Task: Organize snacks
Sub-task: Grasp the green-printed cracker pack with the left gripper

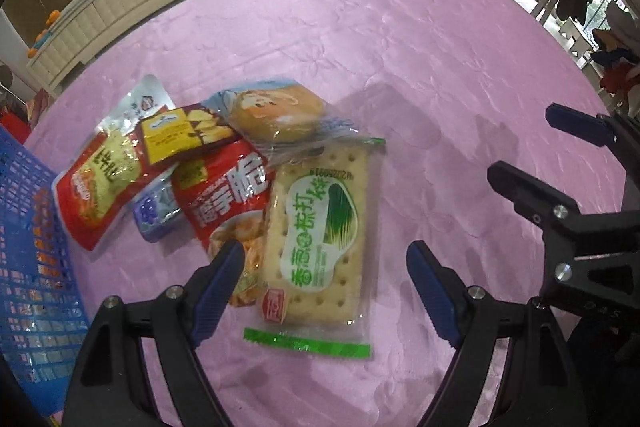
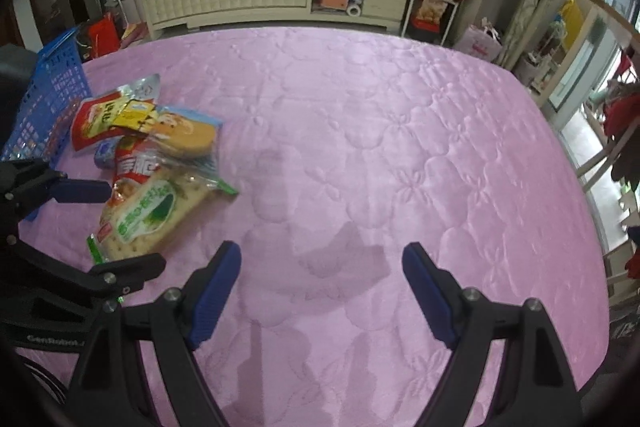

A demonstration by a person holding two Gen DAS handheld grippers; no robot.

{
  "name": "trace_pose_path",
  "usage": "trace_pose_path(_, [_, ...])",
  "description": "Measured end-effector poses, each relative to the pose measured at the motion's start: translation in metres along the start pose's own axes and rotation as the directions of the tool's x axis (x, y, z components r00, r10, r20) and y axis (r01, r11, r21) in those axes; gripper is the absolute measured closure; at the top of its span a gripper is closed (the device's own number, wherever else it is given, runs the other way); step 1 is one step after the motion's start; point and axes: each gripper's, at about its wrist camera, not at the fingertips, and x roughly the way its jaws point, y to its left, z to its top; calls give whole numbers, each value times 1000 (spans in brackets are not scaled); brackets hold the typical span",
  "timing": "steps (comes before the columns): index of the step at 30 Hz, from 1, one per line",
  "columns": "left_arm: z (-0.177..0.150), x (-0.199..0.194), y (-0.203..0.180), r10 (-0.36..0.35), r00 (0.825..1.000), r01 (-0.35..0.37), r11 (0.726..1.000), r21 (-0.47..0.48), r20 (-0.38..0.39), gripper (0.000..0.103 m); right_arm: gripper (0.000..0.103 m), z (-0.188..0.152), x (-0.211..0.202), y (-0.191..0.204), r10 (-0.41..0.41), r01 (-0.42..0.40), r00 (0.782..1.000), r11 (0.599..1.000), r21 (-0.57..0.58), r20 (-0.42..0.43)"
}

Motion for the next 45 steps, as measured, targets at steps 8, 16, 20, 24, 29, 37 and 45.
trace_pose_path(8, [6,22,-8,4,1000,-4,1000,-9,-21,27,17,-3,10,-5,-12,13,999,1000,22,-52])
trace_pose_path(16, [-6,23,-7,18,999,-19,1000,-14,-49,51,17,-9,18,-7,-27,31,994,999,39,-102])
trace_pose_path(20, [-17,15,-8,-18,1000,17,999,-27,-24,51,17,-10,17,-9,-6,12,993,999,51,-114])
trace_pose_path(24, [-37,2,4,-31,999,32,996,-80,17,51,17,-12,19,-5,59,-56,990,998,32,-128])
trace_pose_path(29, [-60,-21,27,-12,996,25,987,-160,87,51,17,-19,19,10,89,-90,987,996,-5,-134])
trace_pose_path(37, [-80,-44,75,56,986,-14,967,-254,158,51,17,-9,18,30,260,-256,955,965,51,-141])
trace_pose_path(45, [-69,-54,100,106,973,-38,950,-309,206,51,17,39,22,41,341,-330,931,939,101,-127])
